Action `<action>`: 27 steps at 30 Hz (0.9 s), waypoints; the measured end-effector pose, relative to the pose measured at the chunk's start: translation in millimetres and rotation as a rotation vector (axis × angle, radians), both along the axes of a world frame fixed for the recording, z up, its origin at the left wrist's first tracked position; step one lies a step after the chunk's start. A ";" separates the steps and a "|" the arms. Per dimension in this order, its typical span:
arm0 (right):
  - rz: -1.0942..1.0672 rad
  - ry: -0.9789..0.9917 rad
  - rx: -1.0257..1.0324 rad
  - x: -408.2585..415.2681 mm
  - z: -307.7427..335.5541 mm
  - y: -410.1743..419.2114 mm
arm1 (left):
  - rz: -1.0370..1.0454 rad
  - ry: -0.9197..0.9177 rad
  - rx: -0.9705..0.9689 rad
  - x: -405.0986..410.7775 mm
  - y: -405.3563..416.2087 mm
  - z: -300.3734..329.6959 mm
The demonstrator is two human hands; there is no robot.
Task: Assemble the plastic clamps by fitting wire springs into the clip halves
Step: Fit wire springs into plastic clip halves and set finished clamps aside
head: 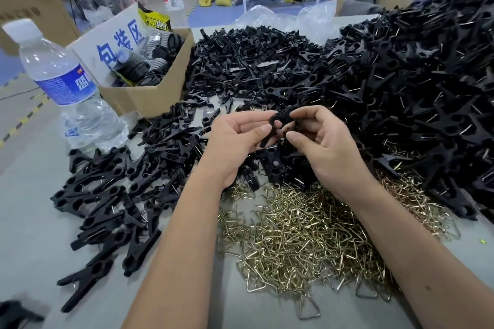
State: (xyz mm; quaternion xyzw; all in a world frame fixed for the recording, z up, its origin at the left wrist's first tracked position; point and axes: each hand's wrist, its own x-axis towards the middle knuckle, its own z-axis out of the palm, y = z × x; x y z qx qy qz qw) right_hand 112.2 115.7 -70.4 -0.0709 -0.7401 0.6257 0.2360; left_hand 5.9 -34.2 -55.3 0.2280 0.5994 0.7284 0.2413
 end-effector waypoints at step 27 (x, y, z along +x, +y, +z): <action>-0.147 0.083 -0.086 3.1 -2.5 1.3 | 0.073 -0.096 -0.004 10.6 6.4 4.8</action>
